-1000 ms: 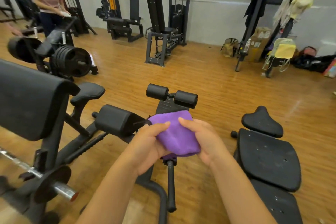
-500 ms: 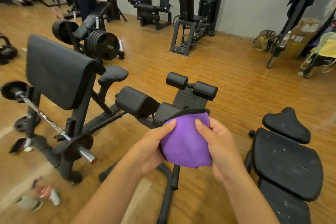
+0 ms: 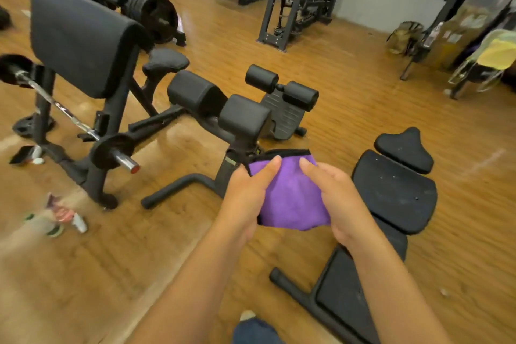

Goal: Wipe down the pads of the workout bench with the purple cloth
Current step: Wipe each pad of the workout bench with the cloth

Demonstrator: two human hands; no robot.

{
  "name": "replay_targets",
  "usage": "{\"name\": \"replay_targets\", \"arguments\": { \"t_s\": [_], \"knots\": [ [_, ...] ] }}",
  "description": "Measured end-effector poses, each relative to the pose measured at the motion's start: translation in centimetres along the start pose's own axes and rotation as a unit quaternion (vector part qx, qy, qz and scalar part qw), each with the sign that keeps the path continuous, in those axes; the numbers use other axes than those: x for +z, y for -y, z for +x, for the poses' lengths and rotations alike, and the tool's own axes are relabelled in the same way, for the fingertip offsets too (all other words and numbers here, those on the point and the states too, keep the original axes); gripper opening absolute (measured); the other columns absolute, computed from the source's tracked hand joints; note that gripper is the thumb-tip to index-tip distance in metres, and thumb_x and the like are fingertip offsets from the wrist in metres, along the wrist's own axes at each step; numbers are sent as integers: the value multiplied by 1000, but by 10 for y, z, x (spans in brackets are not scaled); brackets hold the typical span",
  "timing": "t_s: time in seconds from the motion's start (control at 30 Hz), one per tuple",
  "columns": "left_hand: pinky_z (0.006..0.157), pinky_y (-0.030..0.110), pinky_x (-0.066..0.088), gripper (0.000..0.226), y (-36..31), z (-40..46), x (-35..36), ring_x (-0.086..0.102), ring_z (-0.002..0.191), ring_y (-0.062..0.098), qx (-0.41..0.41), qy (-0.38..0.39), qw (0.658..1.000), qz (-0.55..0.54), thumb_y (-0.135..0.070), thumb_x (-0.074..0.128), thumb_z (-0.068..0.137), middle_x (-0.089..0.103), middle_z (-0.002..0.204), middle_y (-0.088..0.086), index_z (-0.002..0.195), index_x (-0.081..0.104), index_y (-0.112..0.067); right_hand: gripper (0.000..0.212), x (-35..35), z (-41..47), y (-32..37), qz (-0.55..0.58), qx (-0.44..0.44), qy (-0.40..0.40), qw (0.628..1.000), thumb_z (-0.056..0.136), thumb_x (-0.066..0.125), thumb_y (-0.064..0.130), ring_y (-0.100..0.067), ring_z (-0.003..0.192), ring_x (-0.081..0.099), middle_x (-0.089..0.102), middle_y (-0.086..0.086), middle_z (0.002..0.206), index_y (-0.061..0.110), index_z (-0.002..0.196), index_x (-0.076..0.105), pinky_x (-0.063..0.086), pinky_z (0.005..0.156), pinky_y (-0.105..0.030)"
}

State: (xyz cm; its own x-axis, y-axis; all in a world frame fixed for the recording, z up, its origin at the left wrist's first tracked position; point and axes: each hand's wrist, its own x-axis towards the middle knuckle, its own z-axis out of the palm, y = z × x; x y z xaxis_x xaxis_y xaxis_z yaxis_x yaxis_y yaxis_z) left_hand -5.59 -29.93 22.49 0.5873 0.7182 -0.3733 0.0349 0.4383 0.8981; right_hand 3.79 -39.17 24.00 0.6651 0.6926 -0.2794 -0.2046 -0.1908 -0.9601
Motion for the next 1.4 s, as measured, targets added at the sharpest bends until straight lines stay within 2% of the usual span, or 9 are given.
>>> {"name": "replay_targets", "arguments": {
  "t_s": [0.17, 0.27, 0.4, 0.57, 0.67, 0.73, 0.87, 1.13, 1.4],
  "knots": [
    [77, 40, 57, 22, 27, -39, 38, 69, 87, 21, 28, -56, 998, -12, -32, 63, 85, 73, 97, 6, 99, 68, -15, 27, -54, -26, -1, -7, 55, 124, 991, 79, 68, 19, -25, 80, 69, 73, -13, 94, 7, 103, 67, 54, 60, -30],
    [76, 40, 57, 18, 50, -52, 75, 69, 86, 20, 34, -93, 995, -12, -34, 63, 84, 73, 96, 3, 95, 67, -20, 24, -95, -27, -8, -20, 43, 144, 988, 80, 68, 16, -22, 77, 68, 72, -12, 91, 5, 101, 67, 53, 57, -26],
    [75, 39, 57, 28, 82, -73, 134, 69, 89, 24, 38, -131, 987, -84, -29, 68, 80, 73, 100, 9, 103, 67, -13, 26, -159, -23, -18, -67, 23, 173, 982, 79, 70, 21, -29, 91, 68, 72, -13, 101, 11, 104, 67, 54, 74, -39],
    [72, 37, 55, 39, 105, -115, 198, 68, 90, 25, 83, -130, 967, -201, -22, 65, 76, 70, 100, 12, 109, 63, -1, 19, -228, -42, -13, -57, -3, 216, 975, 86, 62, 24, -23, 88, 68, 73, -8, 98, 15, 101, 68, 53, 71, -35],
    [71, 34, 55, 23, 112, -142, 224, 68, 83, 17, 124, -139, 962, -198, -23, 64, 72, 72, 85, 1, 90, 66, -9, 17, -257, -55, -8, -54, -13, 242, 969, 89, 59, 27, -21, 85, 70, 72, -7, 97, 17, 100, 67, 55, 68, -34],
    [66, 31, 55, 6, 118, -157, 238, 68, 78, 14, 147, -159, 956, -197, -18, 61, 78, 72, 78, -3, 80, 63, -14, 18, -271, -64, -7, -57, -21, 258, 964, 89, 59, 28, -21, 86, 70, 72, -7, 98, 17, 101, 67, 55, 67, -34],
    [72, 37, 54, 9, 136, -184, 262, 67, 82, 18, 145, -205, 946, -205, -19, 61, 85, 72, 82, -2, 89, 63, -12, 17, -293, -83, -15, -56, -29, 276, 959, 89, 59, 28, -18, 83, 71, 72, -6, 97, 19, 101, 67, 56, 66, -33],
    [59, 28, 53, 12, 187, -224, 286, 65, 72, 11, 165, -281, 919, -222, -19, 62, 86, 70, 73, -5, 75, 58, -16, 16, -317, -114, -52, -56, -12, 310, 949, 90, 58, 27, -23, 86, 70, 71, -9, 100, 18, 97, 68, 55, 65, -36],
    [71, 31, 53, 22, 237, -220, 320, 65, 79, 15, 143, -332, 904, -227, -31, 54, 89, 69, 88, 3, 97, 63, -13, 18, -356, -79, -80, -77, 10, 351, 933, 90, 57, 28, -23, 89, 69, 71, -9, 99, 17, 100, 68, 56, 69, -38]
  ]
}}
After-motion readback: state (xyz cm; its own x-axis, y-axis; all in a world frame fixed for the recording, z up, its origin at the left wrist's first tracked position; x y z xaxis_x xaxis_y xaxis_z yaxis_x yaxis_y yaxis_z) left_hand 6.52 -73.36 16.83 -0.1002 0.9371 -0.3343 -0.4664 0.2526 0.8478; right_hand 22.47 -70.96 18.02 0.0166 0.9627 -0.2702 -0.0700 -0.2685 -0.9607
